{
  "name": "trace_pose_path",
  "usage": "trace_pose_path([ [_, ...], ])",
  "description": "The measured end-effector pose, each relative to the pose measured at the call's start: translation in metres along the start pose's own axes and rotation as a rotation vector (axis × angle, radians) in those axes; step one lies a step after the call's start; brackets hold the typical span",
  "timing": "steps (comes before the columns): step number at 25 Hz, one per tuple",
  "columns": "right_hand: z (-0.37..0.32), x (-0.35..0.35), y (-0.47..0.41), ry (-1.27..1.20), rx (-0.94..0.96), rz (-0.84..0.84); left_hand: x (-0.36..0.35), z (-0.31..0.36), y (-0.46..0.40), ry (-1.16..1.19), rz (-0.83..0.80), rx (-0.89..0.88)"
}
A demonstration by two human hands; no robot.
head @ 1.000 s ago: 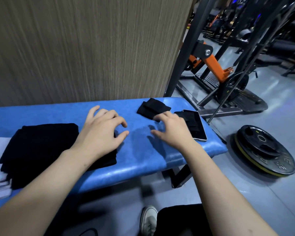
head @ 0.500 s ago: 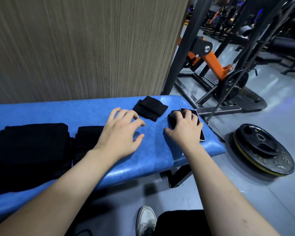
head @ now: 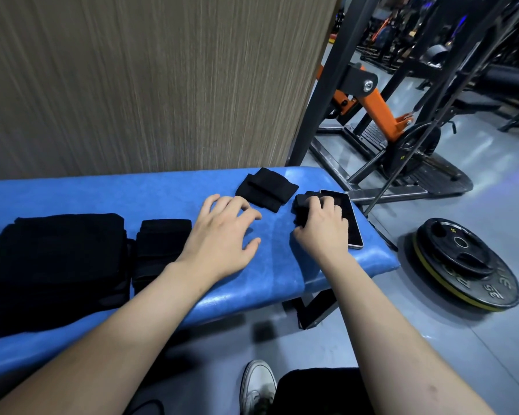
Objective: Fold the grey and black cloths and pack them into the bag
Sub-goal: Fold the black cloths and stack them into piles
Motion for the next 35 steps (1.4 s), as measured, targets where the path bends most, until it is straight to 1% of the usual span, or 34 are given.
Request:
trace_pose_path([
  [5,-0.008,0.002,0.007,0.006,0.110,-0.080,-0.006,0.006,-0.003,0.049,-0.051,0.005],
  [6,-0.008,0.004,0.008,0.010,0.127,-0.074,-0.009,0.008,-0.006,0.063,-0.069,0.006],
  [8,-0.005,0.008,0.006,-0.033,0.124,0.010,-0.017,0.016,-0.011,0.092,-0.089,0.010],
  [9,0.001,0.010,0.003,-0.062,0.093,0.053,-0.021,0.020,-0.014,0.110,-0.095,0.013],
  [10,0.009,0.011,-0.002,-0.089,0.048,0.059,-0.026,0.025,-0.017,0.128,-0.103,0.016],
  [13,0.031,0.004,-0.011,-0.114,-0.052,-0.066,-0.041,0.039,-0.026,0.165,-0.146,0.018],
  [16,0.038,-0.003,-0.015,-0.123,-0.039,-0.142,-0.057,0.049,-0.033,0.191,-0.177,0.024],
  [18,0.038,-0.002,-0.017,-0.132,-0.037,-0.124,-0.064,0.051,-0.038,0.189,-0.165,0.040],
  [22,0.030,0.008,-0.014,-0.078,0.011,0.023,-0.068,0.049,-0.043,0.220,-0.149,0.083],
  [23,0.028,0.009,-0.014,-0.099,0.021,0.017,-0.069,0.049,-0.043,0.227,-0.150,0.086],
  [27,0.026,0.011,-0.007,-0.371,0.031,-0.156,-0.066,0.051,-0.039,0.219,-0.141,0.093],
  [30,0.032,0.014,-0.001,-0.552,-0.027,-0.186,-0.063,0.050,-0.038,0.219,-0.133,0.113],
  [35,0.035,0.025,0.006,-0.944,-0.167,-0.255,-0.058,0.050,-0.034,0.251,-0.136,0.132],
])
Point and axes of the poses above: each hand's wrist, its own y-axis away from the middle knuckle, its own x-axis out of the back of the hand, z = x × y, the point moved 3 cm from there along -y, towards the middle knuckle, and after that the axes turned 5 degrees about -z, right-handed, at the moved point
